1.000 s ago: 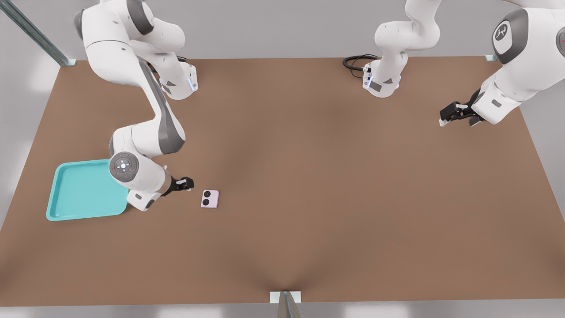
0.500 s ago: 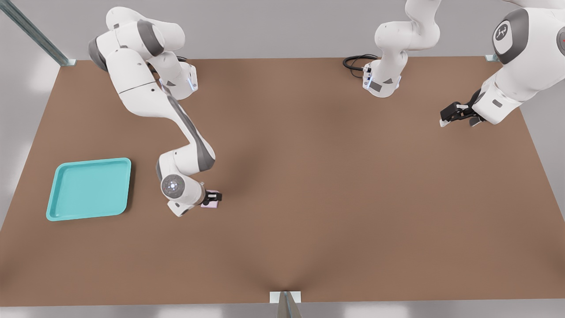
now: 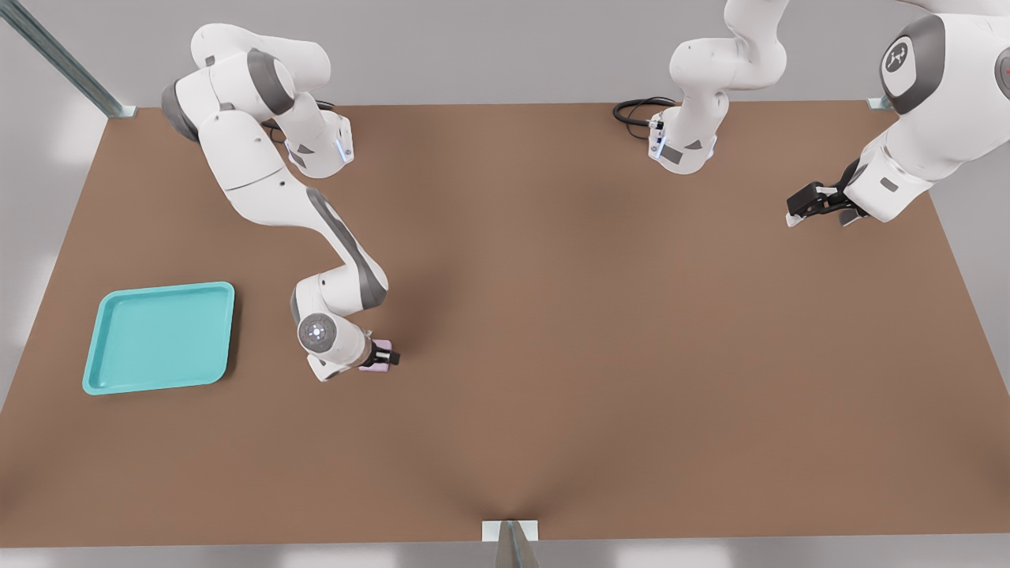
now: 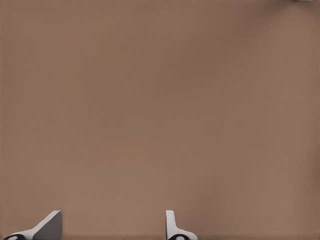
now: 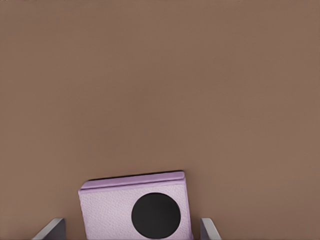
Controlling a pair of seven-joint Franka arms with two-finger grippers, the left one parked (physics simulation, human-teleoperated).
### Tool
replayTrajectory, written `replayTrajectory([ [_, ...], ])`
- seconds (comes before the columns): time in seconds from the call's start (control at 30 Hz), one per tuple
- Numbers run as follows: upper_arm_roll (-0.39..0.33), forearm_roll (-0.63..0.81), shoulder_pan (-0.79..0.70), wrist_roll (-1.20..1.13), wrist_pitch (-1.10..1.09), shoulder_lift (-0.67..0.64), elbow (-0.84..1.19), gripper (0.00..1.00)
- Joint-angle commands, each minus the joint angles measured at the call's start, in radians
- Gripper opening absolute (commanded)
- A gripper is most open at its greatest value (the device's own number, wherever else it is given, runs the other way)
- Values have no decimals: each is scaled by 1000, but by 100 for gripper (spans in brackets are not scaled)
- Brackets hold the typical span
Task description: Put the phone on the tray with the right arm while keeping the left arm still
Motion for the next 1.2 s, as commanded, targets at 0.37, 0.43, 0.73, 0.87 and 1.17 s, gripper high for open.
replayTrajectory([
  [0.37,0,-30,6,102,34,21,-2,88],
  [0.43,0,-30,6,102,26,12,-2,82],
  [0.73,0,-71,-109,-45,-92,-127,0,76],
  [0.87,0,-71,-306,-309,-130,-182,-17,76],
  [1.17,-1,-73,-741,-912,-61,-144,-59,77],
])
